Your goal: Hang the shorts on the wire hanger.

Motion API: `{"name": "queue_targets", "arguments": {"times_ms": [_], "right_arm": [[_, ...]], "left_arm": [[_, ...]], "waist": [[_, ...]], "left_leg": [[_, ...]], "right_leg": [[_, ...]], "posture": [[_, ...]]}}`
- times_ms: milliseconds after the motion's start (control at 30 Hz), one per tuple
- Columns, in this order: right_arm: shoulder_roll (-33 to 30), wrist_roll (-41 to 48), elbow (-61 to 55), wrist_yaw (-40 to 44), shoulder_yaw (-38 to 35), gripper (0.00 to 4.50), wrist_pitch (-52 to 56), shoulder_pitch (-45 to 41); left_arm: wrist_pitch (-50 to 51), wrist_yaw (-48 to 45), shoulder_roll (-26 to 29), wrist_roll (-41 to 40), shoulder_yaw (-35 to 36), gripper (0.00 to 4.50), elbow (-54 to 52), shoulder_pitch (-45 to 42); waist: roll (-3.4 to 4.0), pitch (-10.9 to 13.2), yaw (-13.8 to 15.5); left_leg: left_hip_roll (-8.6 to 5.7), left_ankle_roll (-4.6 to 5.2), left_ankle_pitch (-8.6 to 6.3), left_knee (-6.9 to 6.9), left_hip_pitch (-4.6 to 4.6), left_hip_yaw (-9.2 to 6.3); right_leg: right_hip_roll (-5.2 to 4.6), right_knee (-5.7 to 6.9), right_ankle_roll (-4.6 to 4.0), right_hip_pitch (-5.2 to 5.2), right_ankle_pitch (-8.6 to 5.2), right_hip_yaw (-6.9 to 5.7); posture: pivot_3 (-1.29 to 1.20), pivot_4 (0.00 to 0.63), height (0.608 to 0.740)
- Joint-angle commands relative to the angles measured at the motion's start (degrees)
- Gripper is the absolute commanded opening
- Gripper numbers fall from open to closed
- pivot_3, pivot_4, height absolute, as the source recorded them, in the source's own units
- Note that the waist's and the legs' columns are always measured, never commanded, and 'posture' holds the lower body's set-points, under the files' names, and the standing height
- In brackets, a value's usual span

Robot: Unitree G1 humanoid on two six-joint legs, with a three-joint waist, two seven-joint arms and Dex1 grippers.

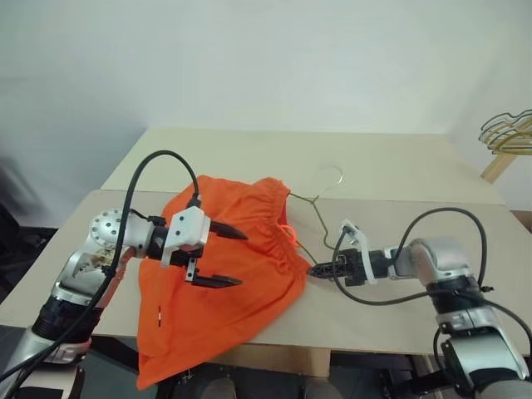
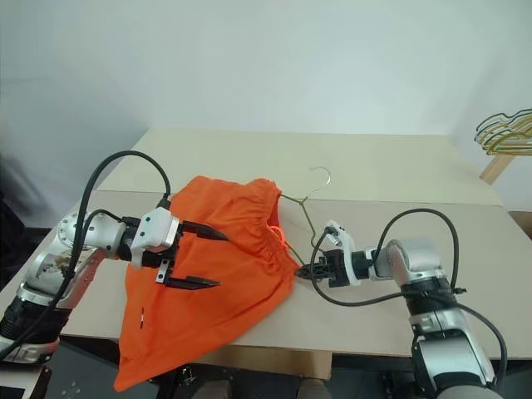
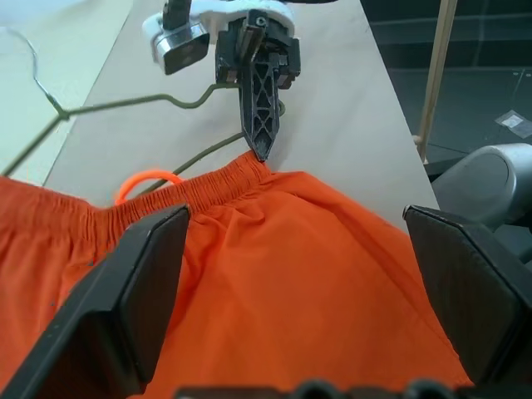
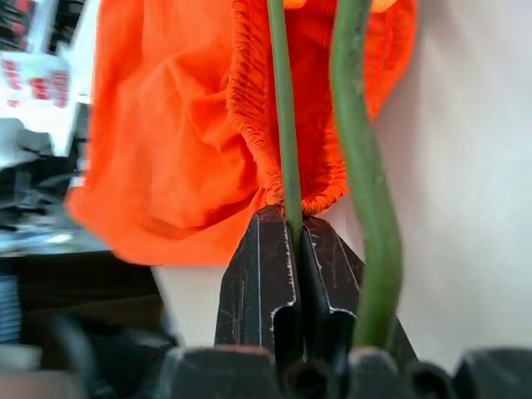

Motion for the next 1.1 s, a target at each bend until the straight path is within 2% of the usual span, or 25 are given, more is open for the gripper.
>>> {"name": "queue_targets", "arguments": {"times_ms": [33, 167, 267, 400, 533, 633, 767, 900, 1000, 1100], "right_arm": [[3.22, -4.62, -9.39, -10.25, -4.48, 0.0, -11.19, 3.81], [4.8, -7.13, -20.39, -14.87, -7.56, 0.0, -21.59, 10.31], [4.09, -7.06, -26.9, -15.06, -10.59, 0.0, -27.25, 14.62], [4.3, -1.35, -33.54, -16.29, -19.11, 0.0, -27.48, 17.67], [-0.54, 2.26, -39.94, -13.05, -22.72, 0.0, -26.44, 22.06], [-7.69, 6.3, -43.72, -7.97, -24.95, 0.0, -23.83, 25.69], [-15.88, 8.26, -44.88, -3.7, -24.38, 0.0, -21.8, 27.77], [-22.19, 5.76, -43.73, 1.17, -18.96, 0.0, -23.57, 27.11], [-25.84, 1.9, -44.0, 3.4, -13.33, 0.0, -25.79, 26.79], [-26.23, -0.3, -43.77, 2.87, -9.06, 0.0, -26.07, 25.22]], "left_arm": [[-1.33, -0.43, 0.02, -0.28, 1.11, 4.45, 0.91, -2.44], [-3.35, -0.95, -0.43, 0.81, 1.07, 4.45, 5.19, -6.08], [-5.55, -1.72, -1.4, 1.94, 0.71, 4.45, 10.25, -10.67], [-9.0, -4.24, -3.5, 2.89, -0.2, 4.45, 16.8, -17.06], [-11.15, -6.35, -6.05, 3.04, -1.01, 4.45, 20.37, -20.9], [-11.93, -7.76, -7.41, 2.66, -0.98, 4.45, 21.51, -22.92], [-12.8, -8.61, -8.67, 2.84, -0.39, 4.45, 24.8, -26.29], [-14.31, -9.85, -9.26, 2.92, 0.02, 4.45, 28.61, -29.97], [-13.89, -11.5, -9.04, 2.02, 0.74, 4.45, 30.8, -32.61], [-12.13, -13.82, -8.28, 0.14, 1.37, 4.45, 32.25, -35.26]], "waist": [[0.0, 0.0, -0.08], [0.01, 0.01, 0.01], [0.01, 0.01, 0.03], [0.01, 0.01, -0.33], [0.01, 0.01, -1.28], [0.01, 0.01, -2.29], [-0.01, 0.0, -4.24], [-0.01, 0.0, -5.65], [-0.01, 0.0, -6.45], [-0.04, 0.01, -6.85]], "left_leg": [[0.0, 0.0, 0.0, 0.0, 0.0, 0.02], [-0.01, -0.01, 0.01, -0.01, 0.0, 0.06], [-0.01, -0.01, 0.01, 0.01, -0.09, 0.05], [-0.01, -0.01, 0.01, 0.02, -0.08, 0.07], [-0.01, -0.01, 0.0, 0.01, -0.08, 0.07], [-0.01, -0.01, 0.01, 0.02, -0.12, 0.07], [0.03, 0.0, 0.0, 0.02, -0.09, 0.08], [0.06, 0.01, 0.0, 0.0, -0.01, 0.07], [0.08, 0.02, -0.01, -0.02, -0.06, 0.03], [0.07, 0.02, -0.01, 0.03, -0.14, 0.04]], "right_leg": [[0.0, 0.01, 0.0, -0.01, 0.0, 0.02], [-0.01, 0.03, 0.01, -0.04, -0.01, 0.05], [-0.02, -0.02, 0.01, -0.05, -0.01, 0.03], [-0.01, -0.06, 0.01, -0.02, -0.01, 0.02], [0.0, -0.09, 0.01, -0.01, -0.01, 0.03], [-0.02, -0.13, 0.01, 0.01, -0.01, 0.04], [0.02, -0.16, 0.01, 0.06, -0.01, 0.05], [0.06, -0.18, 0.01, 0.13, -0.01, 0.06], [0.07, -0.27, 0.02, 0.12, -0.02, 0.03], [0.04, -0.32, 0.03, 0.1, -0.02, 0.04]], "posture": [[0.04, 0.0, 0.74], [0.02, 0.0, 0.74], [-0.02, 0.0, 0.74], [-0.06, 0.0, 0.74], [-0.11, 0.0, 0.74], [-0.13, 0.0, 0.74], [-0.15, 0.0, 0.74], [-0.15, 0.0, 0.74], [-0.16, 0.0, 0.74], [-0.16, 0.0, 0.74]]}}
